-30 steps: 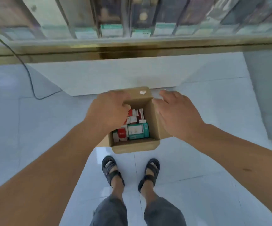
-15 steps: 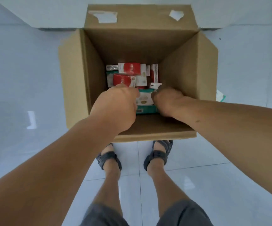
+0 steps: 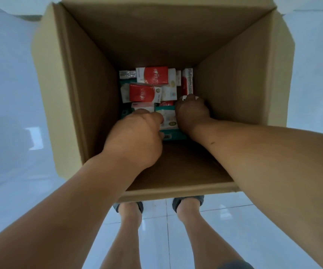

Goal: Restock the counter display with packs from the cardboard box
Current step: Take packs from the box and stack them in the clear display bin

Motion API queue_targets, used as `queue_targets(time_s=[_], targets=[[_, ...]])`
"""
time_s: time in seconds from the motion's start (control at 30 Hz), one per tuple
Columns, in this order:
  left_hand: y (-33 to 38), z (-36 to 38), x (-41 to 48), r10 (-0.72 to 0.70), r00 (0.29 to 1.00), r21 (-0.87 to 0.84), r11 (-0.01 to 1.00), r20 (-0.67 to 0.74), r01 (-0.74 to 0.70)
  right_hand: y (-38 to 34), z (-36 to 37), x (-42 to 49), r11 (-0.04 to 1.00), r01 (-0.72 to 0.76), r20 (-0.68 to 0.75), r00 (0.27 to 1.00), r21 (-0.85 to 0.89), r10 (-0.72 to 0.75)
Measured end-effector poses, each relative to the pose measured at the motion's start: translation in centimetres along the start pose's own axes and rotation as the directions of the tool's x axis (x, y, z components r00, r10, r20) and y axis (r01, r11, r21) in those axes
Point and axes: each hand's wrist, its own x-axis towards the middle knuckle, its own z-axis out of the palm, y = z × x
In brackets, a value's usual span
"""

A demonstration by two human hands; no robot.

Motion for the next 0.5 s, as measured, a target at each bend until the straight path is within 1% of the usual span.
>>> queue_targets(time_s=[0.07, 0.13, 0.2, 0.27, 0.33, 0.43, 0.5], targets=[[0.3, -0.5, 0.2, 0.002, 1.0, 0.021, 1.0, -0.007, -0.002, 0.2, 0.5, 0.0, 0.997, -0.023, -0.017, 1.0, 0.07, 0.024], [0.2, -1.0, 0.6, -0.004, 1.0, 0.017, 1.0, -0.02, 0.005, 0.5, 1.0, 0.3, 0.991, -0.081, -0.057, 0.995, 0.106, 0.087], [0.0, -1.3, 0.8, -0.01, 0.999, 0.001, 1.0, -0.031, 0.01, 0.7, 1.3, 0.7, 0.98, -0.118, -0.048, 0.991, 0.159, 0.127], [-0.3, -1.5, 0.7, -0.007, 0.999, -0.005, 1.0, -0.035, 0.007, 0.8, 1.0, 0.7, 0.977, -0.109, -0.036, 0.992, 0.185, 0.117], [-0.5, -1.3, 0.3, 0.013, 0.999, -0.004, 1.0, -0.047, -0.013, 0.8, 0.3, 0.0, 0.959, -0.121, -0.069, 0.987, 0.257, 0.143], [-0.2, -1.3, -0.8, 0.034, 0.997, 0.01, 0.999, -0.073, -0.034, 0.7, -1.0, -2.1, 0.931, -0.123, -0.155, 0.97, 0.343, 0.185], [0.2, -1.8, -1.6, 0.035, 0.997, 0.019, 0.999, -0.07, -0.034, 0.6, -2.1, -3.9, 0.878, -0.056, -0.235, 0.954, 0.476, 0.188]])
